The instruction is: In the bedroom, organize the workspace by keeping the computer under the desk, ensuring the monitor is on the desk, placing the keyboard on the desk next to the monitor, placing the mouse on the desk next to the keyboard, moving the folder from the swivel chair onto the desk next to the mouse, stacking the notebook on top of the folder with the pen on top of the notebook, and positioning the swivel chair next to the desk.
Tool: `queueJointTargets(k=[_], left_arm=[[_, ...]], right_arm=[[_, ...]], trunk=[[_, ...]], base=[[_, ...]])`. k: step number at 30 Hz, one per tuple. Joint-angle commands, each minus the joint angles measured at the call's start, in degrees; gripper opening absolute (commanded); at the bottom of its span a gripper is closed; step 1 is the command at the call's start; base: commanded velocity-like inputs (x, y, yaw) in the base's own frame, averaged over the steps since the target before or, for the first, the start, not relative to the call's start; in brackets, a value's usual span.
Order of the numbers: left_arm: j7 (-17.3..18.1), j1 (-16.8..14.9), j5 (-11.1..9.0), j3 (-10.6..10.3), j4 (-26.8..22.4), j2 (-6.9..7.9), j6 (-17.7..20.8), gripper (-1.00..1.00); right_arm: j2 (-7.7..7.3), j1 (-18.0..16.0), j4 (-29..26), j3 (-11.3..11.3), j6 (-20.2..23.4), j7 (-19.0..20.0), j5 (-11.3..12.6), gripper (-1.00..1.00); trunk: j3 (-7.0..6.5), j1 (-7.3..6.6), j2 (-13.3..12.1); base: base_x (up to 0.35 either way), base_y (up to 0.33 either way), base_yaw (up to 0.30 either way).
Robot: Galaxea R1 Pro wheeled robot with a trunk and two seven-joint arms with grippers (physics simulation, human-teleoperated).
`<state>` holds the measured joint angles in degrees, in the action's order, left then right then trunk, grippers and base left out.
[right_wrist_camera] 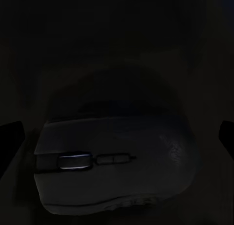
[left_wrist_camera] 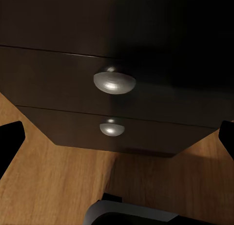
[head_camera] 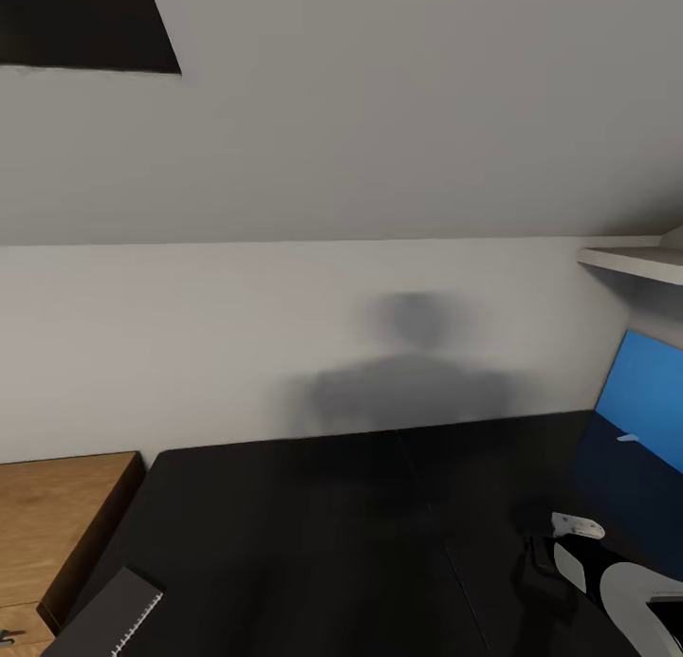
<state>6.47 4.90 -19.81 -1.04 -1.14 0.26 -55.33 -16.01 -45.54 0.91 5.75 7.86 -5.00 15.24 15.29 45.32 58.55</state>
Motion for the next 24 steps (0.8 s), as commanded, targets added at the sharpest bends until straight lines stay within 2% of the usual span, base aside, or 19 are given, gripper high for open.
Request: queueJointTargets(k=[1,17,22,24], left_arm=[[0.5,0.0,-0.6,-0.1,-0.1,0.01,0.0,1.0],[0.6,0.0,-0.6,-0.1,-0.1,0.01,0.0,1.0],[0.5,0.0,-0.7,-0.1,-0.1,0.02,0.0,1.0],[0.5,0.0,-0.7,-0.1,-0.1,0.06,0.0,1.0]], right_arm=[[0.01,-0.1,0.1,0.5,0.1,-0.1,0.5,1.0],[0.06,0.0,0.1,0.5,0.1,-0.1,0.5,1.0],[0.09,0.0,0.1,0.5,0.1,-0.1,0.5,1.0],[0.1,0.0,0.1,0.5,0.1,-0.1,0.5,1.0]], trunk=[[0.24,0.23,0.5],[0.24,0.23,0.5],[1.14,1.33,2.5],[1.14,1.33,2.5]], base=[[0.0,0.0,0.0],[0.0,0.0,0.0],[0.0,0.0,0.0],[0.0,0.0,0.0]])
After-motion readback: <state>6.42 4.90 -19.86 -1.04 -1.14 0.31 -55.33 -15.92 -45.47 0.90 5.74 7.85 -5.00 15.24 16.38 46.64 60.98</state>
